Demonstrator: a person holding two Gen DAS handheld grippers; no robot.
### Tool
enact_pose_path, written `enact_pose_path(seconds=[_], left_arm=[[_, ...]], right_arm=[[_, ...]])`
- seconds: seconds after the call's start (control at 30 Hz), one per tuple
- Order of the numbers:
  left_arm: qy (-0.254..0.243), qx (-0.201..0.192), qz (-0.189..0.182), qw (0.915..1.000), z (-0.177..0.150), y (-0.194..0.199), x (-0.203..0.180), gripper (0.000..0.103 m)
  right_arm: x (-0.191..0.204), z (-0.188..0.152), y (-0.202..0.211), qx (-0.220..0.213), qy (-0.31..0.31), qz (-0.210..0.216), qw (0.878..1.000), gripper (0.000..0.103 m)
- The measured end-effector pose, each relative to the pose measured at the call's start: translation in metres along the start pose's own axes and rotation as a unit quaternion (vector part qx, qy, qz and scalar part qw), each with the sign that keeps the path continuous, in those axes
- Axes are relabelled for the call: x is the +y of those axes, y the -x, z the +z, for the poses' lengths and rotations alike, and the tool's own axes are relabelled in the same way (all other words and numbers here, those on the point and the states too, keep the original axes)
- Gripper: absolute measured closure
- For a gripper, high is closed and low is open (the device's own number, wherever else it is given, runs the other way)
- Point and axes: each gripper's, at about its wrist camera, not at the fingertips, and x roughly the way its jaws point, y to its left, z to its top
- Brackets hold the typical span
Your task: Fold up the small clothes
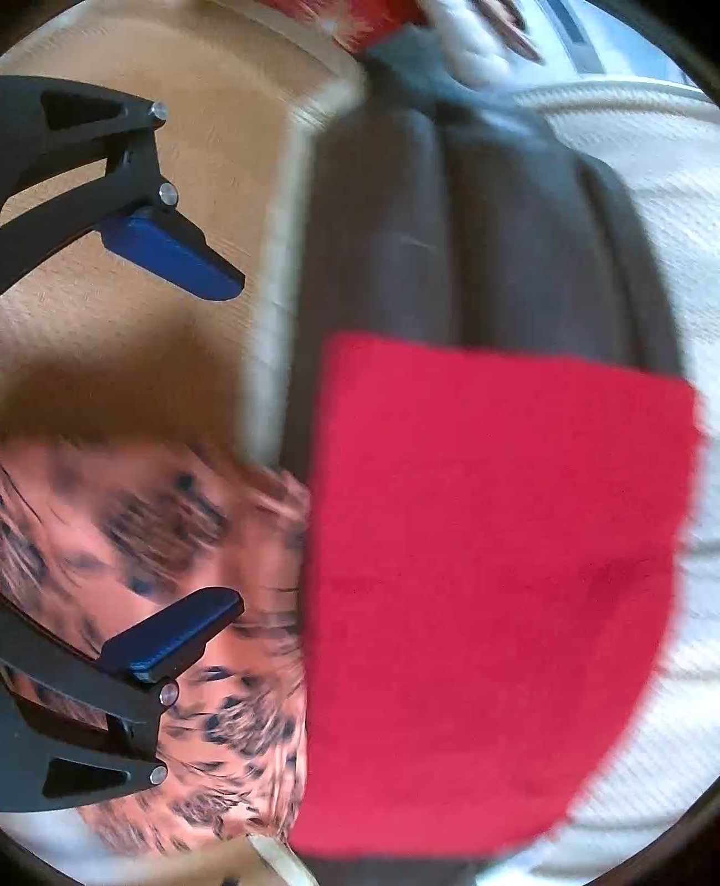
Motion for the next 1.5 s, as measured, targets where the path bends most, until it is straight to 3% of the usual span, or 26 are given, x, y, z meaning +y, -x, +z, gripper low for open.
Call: enact_pose_path(seconds=[0.07, 0.17, 0.3, 0.33, 0.4, 0.43, 0.47, 0.6, 0.77, 0.83, 0.87, 0.9, 0.97, 1.03, 1.23, 1.27, 1.3, 1.33, 1.37, 1.4, 1.5], left_arm=[[0.014, 0.016, -0.033, 0.9992, -0.039, -0.005, 0.018, 0.001], [0.018, 0.054, -0.039, 0.9976, -0.076, -0.02, 0.024, 0.001], [0.012, 0.087, -0.075, 0.9933, -0.084, -0.045, 0.002, 0.001], [0.002, 0.097, -0.069, 0.9929, -0.084, -0.054, -0.004, 0.004], [-0.013, 0.139, -0.068, 0.9878, -0.086, -0.074, -0.02, 0.062], [-0.003, 0.167, -0.079, 0.9827, -0.088, -0.081, -0.027, 0.083], [0.014, 0.167, -0.074, 0.9831, -0.087, -0.079, -0.027, 0.086], [-0.022, 0.136, -0.057, 0.9889, -0.095, -0.034, -0.036, 0.088], [-0.037, 0.131, -0.074, 0.9879, -0.163, 0.033, -0.014, 0.087], [-0.025, 0.131, -0.088, 0.9871, -0.188, 0.055, -0.002, 0.082], [-0.02, 0.132, -0.09, 0.9869, -0.192, 0.06, 0.002, 0.079], [-0.014, 0.13, -0.092, 0.9871, -0.194, 0.065, 0.007, 0.077], [-0.009, 0.114, -0.075, 0.9906, -0.182, 0.065, 0.019, 0.059], [-0.003, 0.095, -0.059, 0.9937, -0.165, 0.057, 0.021, 0.049], [-0.008, 0.096, -0.075, 0.9925, -0.119, 0.006, 0.004, 0.048], [-0.013, 0.095, -0.07, 0.993, -0.122, 0.005, 0.005, 0.048], [-0.016, 0.099, -0.064, 0.9929, -0.12, -0.004, 0.003, 0.05], [-0.016, 0.112, -0.061, 0.9917, -0.118, -0.014, 0.002, 0.08], [-0.014, 0.128, -0.056, 0.9901, -0.118, -0.026, 0.0, 0.099], [-0.005, 0.141, -0.048, 0.9888, -0.117, -0.037, -0.001, 0.1], [-0.003, 0.134, -0.038, 0.9902, -0.111, -0.052, -0.001, 0.1]], right_arm=[[-0.016, -0.033, -0.003, 0.025, -0.015, -0.004, 1.0, 0.004], [-0.027, -0.088, -0.008, 0.068, 0.03, -0.043, 0.996, 0.004], [-0.015, -0.1, -0.033, 0.074, 0.057, -0.045, 0.995, 0.023], [-0.01, -0.097, -0.041, 0.076, 0.071, -0.053, 0.993, 0.026], [0.0, -0.094, -0.067, 0.104, 0.07, -0.07, 0.99, 0.052], [0.004, -0.09, -0.074, 0.106, 0.081, -0.087, 0.987, 0.067], [0.006, -0.087, -0.08, 0.132, 0.073, -0.081, 0.985, 0.08], [0.024, -0.102, -0.065, 0.156, 0.095, -0.085, 0.979, 0.083], [0.009, -0.164, -0.022, 0.172, 0.087, -0.082, 0.978, 0.083], [0.0, -0.189, -0.001, 0.171, 0.079, -0.066, 0.98, 0.077], [-0.004, -0.197, 0.007, 0.17, 0.077, -0.06, 0.981, 0.068], [-0.007, -0.202, 0.015, 0.171, 0.079, -0.064, 0.98, 0.05], [-0.009, -0.196, 0.023, 0.158, 0.087, -0.071, 0.981, 0.026], [-0.009, -0.178, 0.028, 0.134, 0.088, -0.072, 0.984, 0.025], [-0.007, -0.127, -0.013, 0.121, 0.073, -0.069, 0.988, 0.025], [-0.006, -0.117, -0.029, 0.126, 0.066, -0.066, 0.988, 0.026], [-0.007, -0.112, -0.034, 0.13, 0.065, -0.065, 0.987, 0.035], [-0.008, -0.109, -0.041, 0.139, 0.069, -0.063, 0.986, 0.048], [-0.005, -0.106, -0.051, 0.155, 0.08, -0.073, 0.982, 0.078], [0.003, -0.105, -0.063, 0.167, 0.102, -0.101, 0.975, 0.079], [0.022, -0.097, -0.077, 0.156, 0.133, -0.13, 0.97, 0.085]])
